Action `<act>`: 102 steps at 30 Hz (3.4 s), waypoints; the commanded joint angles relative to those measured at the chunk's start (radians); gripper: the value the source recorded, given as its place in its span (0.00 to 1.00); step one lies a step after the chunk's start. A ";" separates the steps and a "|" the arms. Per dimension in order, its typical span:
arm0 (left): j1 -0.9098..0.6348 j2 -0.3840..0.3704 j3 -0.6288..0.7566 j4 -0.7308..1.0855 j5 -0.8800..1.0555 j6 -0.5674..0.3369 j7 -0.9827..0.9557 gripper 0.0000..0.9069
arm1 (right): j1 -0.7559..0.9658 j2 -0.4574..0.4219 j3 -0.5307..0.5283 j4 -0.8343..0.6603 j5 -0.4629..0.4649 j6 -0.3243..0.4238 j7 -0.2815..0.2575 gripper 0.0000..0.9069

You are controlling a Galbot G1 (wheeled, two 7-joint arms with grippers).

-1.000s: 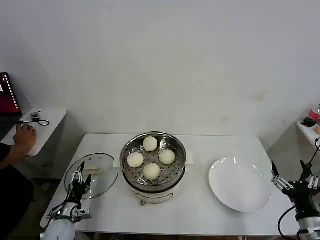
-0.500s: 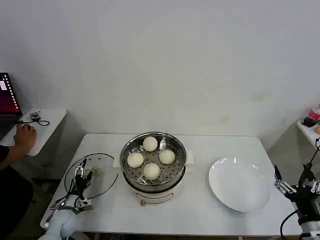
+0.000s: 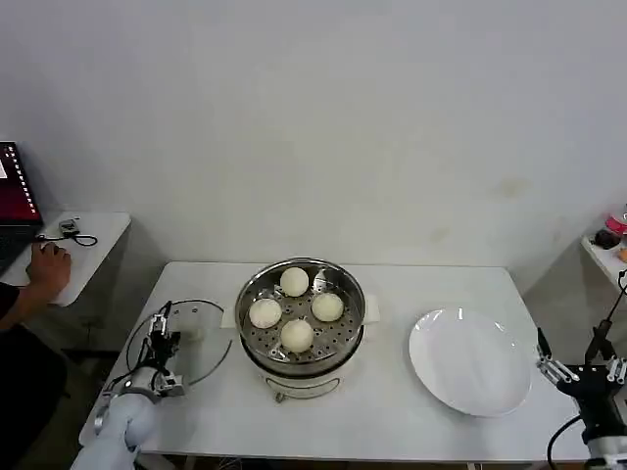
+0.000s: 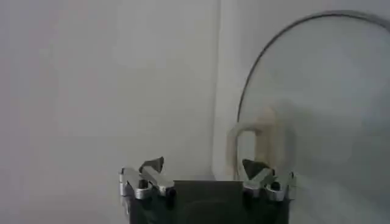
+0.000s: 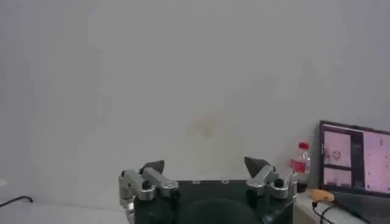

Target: Take steamed baozi put them in steamer then cover it.

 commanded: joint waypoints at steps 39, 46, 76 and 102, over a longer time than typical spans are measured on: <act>0.265 0.174 -0.237 -0.718 -0.132 0.207 0.129 0.00 | 0.043 -0.009 -0.120 -0.046 -0.067 0.009 -0.036 1.00; 0.188 0.228 -0.099 -0.758 -0.166 0.330 0.189 0.00 | 0.047 0.007 -0.143 -0.047 -0.094 0.010 -0.043 1.00; -0.086 -0.361 0.351 -0.586 0.404 0.484 0.478 0.00 | 0.051 0.097 -0.224 -0.083 -0.238 0.050 -0.031 1.00; -0.002 -0.417 0.381 -0.577 0.509 0.453 0.471 0.00 | 0.059 0.103 -0.235 -0.101 -0.237 0.058 -0.031 1.00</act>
